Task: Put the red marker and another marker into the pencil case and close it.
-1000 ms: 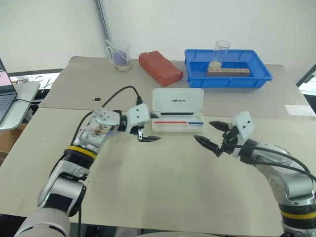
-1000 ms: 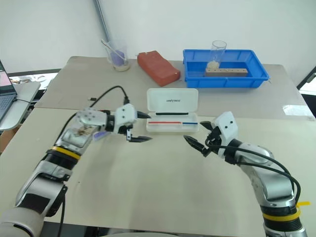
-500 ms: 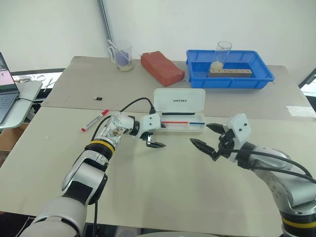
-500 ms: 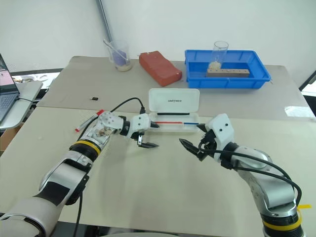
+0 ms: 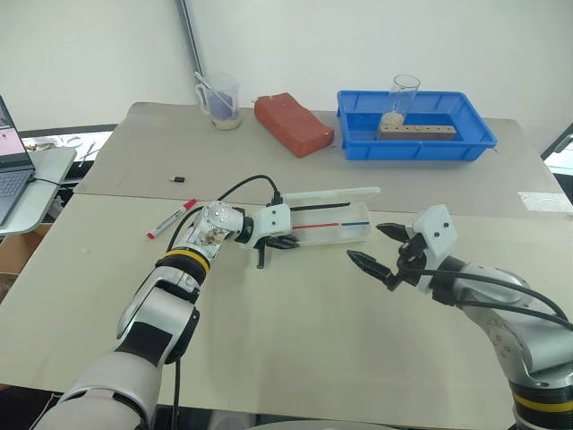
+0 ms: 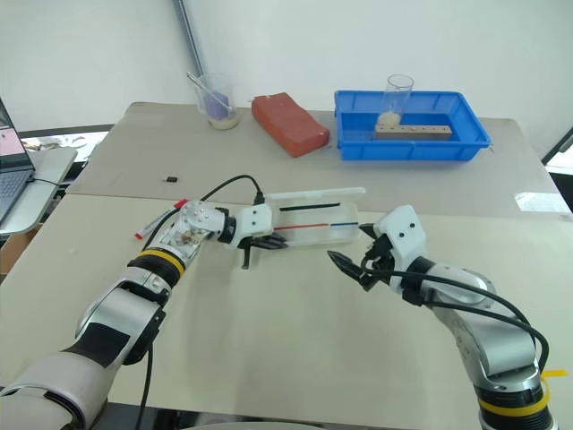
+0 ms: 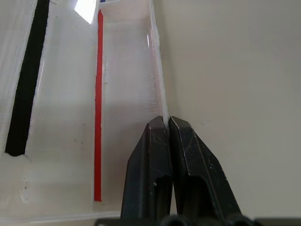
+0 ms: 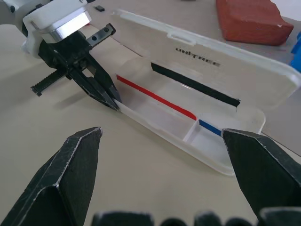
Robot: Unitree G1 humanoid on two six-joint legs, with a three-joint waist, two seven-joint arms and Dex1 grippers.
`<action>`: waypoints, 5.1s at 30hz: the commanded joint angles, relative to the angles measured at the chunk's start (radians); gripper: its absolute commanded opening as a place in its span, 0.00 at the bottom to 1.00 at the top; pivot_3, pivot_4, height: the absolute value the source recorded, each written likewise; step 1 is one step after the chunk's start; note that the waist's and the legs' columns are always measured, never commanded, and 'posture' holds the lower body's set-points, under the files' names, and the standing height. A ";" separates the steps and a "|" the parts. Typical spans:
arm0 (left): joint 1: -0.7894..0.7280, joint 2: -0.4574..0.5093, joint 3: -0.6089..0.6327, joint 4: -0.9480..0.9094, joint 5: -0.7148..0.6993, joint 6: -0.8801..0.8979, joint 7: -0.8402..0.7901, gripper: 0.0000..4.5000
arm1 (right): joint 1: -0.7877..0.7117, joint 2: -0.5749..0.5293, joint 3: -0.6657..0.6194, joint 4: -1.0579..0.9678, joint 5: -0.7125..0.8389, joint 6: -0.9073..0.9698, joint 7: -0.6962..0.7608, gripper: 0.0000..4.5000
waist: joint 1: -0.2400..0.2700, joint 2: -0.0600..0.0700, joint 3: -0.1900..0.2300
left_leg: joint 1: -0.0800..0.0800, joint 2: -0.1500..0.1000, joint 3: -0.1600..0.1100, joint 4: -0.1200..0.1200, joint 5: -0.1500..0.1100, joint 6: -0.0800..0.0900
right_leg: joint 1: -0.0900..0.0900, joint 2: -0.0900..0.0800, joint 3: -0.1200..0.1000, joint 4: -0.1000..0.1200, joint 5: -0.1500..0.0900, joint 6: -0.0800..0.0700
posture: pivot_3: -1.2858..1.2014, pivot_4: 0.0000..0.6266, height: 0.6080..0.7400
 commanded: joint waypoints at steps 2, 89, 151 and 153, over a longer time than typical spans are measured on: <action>0.083 0.069 0.044 -0.251 -0.074 0.062 -0.098 0.01 | -0.011 -0.049 -0.018 -0.047 0.047 -0.010 0.077 1.00 | -0.004 0.002 -0.001 | 0.000 0.000 0.000 0.000 0.000 0.000 | 0.000 0.000 0.000 0.000 0.000 0.000 | 0.52 0.24 1.00; 0.372 0.244 -0.010 -0.631 -0.121 0.115 -0.195 0.00 | -0.045 -0.152 -0.031 0.028 0.091 0.016 0.212 0.73 | 0.002 0.004 -0.003 | 0.001 0.002 0.000 0.002 0.000 0.000 | 0.001 0.000 0.000 0.002 0.001 -0.002 | 0.52 0.24 1.00; 0.183 0.381 0.489 0.128 -0.193 0.354 0.325 0.81 | -0.499 0.067 0.186 -0.012 0.230 0.125 0.161 0.74 | 0.022 -0.005 -0.007 | -0.005 0.004 0.002 0.002 0.001 0.002 | -0.016 0.000 -0.004 0.017 0.001 -0.003 | 0.52 0.24 1.00; 0.171 0.379 0.486 0.156 -0.187 0.336 0.319 0.62 | -0.492 0.068 0.182 -0.017 0.232 0.126 0.152 0.74 | 0.021 -0.006 -0.007 | -0.005 0.003 0.002 0.002 0.001 0.002 | -0.016 0.000 -0.004 0.017 0.001 -0.003 | 0.52 0.24 1.00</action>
